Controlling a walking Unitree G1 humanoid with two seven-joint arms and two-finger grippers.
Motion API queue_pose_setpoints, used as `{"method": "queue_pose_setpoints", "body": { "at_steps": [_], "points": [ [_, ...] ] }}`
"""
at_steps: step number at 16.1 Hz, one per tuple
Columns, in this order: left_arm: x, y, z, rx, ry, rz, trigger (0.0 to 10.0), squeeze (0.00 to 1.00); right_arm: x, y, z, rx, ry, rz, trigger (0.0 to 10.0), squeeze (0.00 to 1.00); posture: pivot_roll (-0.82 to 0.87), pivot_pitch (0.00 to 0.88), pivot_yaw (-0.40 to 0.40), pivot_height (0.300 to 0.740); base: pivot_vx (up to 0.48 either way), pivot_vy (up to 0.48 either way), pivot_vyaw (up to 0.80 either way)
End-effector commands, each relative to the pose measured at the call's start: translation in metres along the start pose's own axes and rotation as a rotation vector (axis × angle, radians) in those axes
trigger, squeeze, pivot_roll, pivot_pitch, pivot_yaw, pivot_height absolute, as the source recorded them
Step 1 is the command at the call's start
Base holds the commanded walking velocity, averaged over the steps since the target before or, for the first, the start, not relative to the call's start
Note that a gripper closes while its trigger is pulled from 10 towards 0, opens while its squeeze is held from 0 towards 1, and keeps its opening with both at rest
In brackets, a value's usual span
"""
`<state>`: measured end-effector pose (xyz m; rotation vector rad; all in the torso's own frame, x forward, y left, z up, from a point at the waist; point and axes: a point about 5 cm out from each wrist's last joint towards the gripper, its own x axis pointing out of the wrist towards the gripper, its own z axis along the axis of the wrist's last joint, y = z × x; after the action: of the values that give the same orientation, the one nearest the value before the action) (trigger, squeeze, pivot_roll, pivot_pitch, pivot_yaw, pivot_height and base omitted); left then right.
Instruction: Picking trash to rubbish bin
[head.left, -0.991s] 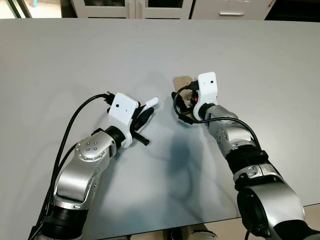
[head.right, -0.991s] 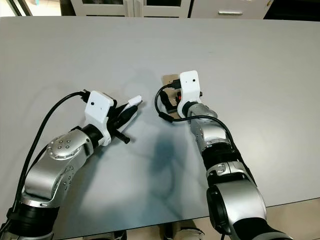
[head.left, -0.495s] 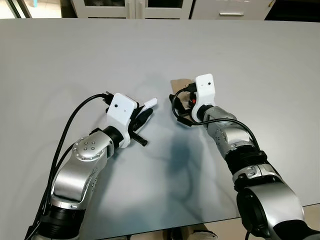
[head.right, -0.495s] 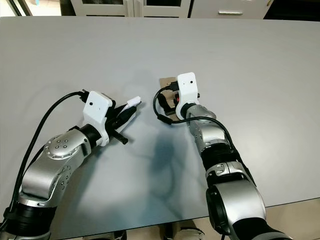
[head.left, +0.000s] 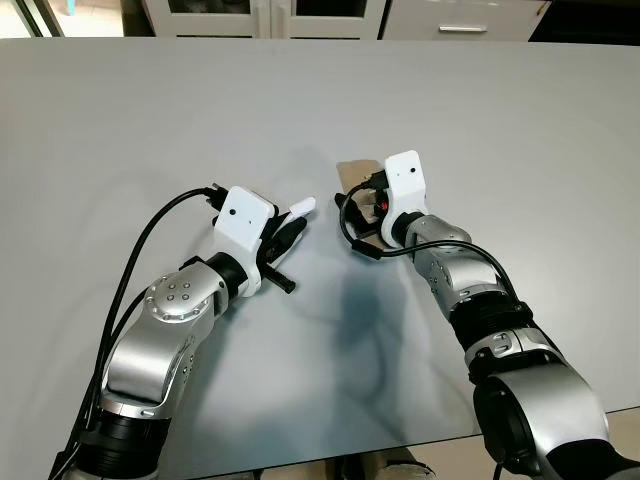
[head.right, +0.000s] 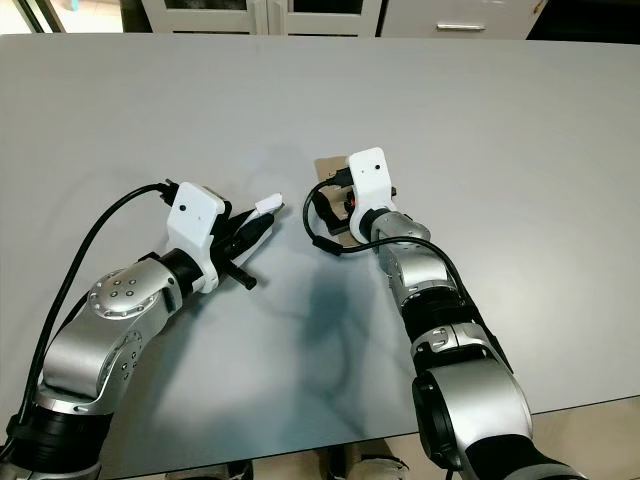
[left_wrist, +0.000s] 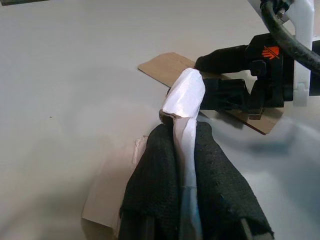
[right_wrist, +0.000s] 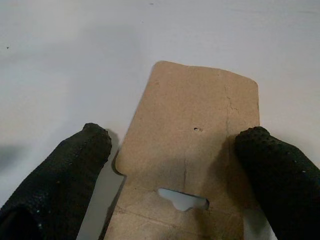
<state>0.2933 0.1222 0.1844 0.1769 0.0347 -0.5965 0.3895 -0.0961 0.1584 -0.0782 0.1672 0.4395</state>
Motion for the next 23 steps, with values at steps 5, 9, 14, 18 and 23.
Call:
{"method": "queue_pose_setpoints", "body": {
  "at_steps": [5, 9, 14, 18, 23],
  "points": [
    [-0.001, -0.006, 0.003, -0.001, -0.009, -0.031, 10.0, 0.0, -0.006, -0.006, -0.039, 0.036, 0.174, -0.044, 0.0, 0.0, 0.06, 0.249, -0.088, 0.74, 0.0, 0.0, 0.0],
    [-0.002, -0.006, 0.003, 0.0, -0.008, -0.029, 10.0, 0.0, -0.005, -0.003, -0.04, 0.034, 0.186, -0.018, 0.0, 0.0, 0.06, 0.249, -0.086, 0.74, 0.0, 0.0, 0.0],
    [-0.002, -0.005, 0.003, 0.001, -0.007, -0.029, 10.0, 0.0, -0.005, 0.0, -0.04, 0.043, 0.178, 0.002, 0.0, 0.0, 0.06, 0.248, -0.082, 0.74, 0.0, 0.0, 0.0],
    [-0.001, -0.006, 0.003, 0.0, -0.005, -0.034, 10.0, 0.0, -0.005, 0.001, -0.041, 0.049, 0.176, 0.007, 0.0, 0.0, 0.06, 0.244, -0.08, 0.74, 0.0, 0.0, 0.0],
    [-0.001, -0.004, 0.003, 0.002, -0.002, -0.035, 10.0, 0.0, -0.004, 0.004, -0.041, 0.054, 0.173, 0.013, 0.0, 0.0, 0.07, 0.24, -0.073, 0.74, 0.0, 0.0, 0.0]
  ]
}}
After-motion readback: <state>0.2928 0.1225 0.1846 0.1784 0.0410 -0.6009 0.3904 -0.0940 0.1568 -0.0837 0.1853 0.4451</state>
